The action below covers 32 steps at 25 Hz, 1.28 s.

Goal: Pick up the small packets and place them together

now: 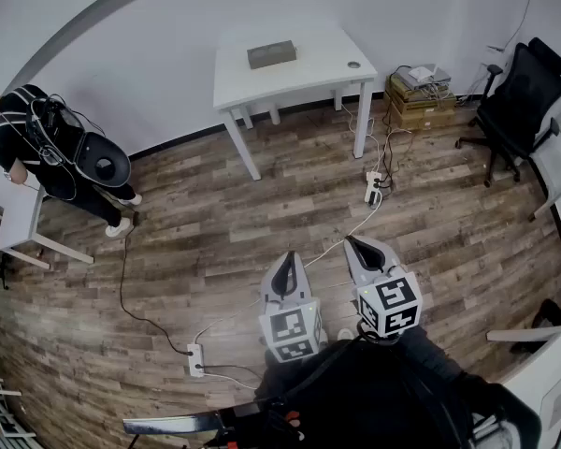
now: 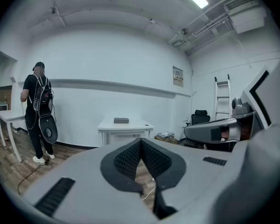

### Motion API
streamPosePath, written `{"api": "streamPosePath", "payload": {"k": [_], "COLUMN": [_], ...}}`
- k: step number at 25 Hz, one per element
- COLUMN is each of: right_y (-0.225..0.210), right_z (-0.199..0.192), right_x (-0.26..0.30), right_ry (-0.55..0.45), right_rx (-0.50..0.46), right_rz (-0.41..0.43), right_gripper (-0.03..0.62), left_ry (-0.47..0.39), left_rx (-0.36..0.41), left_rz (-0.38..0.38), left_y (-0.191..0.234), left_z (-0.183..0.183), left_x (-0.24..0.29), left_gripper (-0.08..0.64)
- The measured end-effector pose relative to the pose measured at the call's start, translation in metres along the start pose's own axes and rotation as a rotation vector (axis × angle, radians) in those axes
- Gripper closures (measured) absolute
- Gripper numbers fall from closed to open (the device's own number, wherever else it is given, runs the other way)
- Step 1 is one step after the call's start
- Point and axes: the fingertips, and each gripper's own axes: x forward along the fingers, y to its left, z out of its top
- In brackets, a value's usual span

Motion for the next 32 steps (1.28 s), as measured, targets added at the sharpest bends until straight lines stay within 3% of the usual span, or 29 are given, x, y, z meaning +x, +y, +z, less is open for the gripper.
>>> {"api": "streamPosePath", "payload": {"k": [18, 32], "right_y": [0.008, -0.006], "right_z": [0.004, -0.008], "right_x": [0.001, 0.032], "right_ry": [-0.037, -0.019], "right_rx": [0.046, 0.049], "right_rz": [0.031, -0.101], "right_gripper": [0.592, 0.592], "left_ry": [0.013, 0.044], "left_rx": [-0.003, -0.029], "left_rz": [-0.040, -0.027], "left_y": [0.001, 0.052], "left_z": [0.000, -0.016], "left_x": [-0.001, 0.020], "left_gripper": [0.560, 0.560]}}
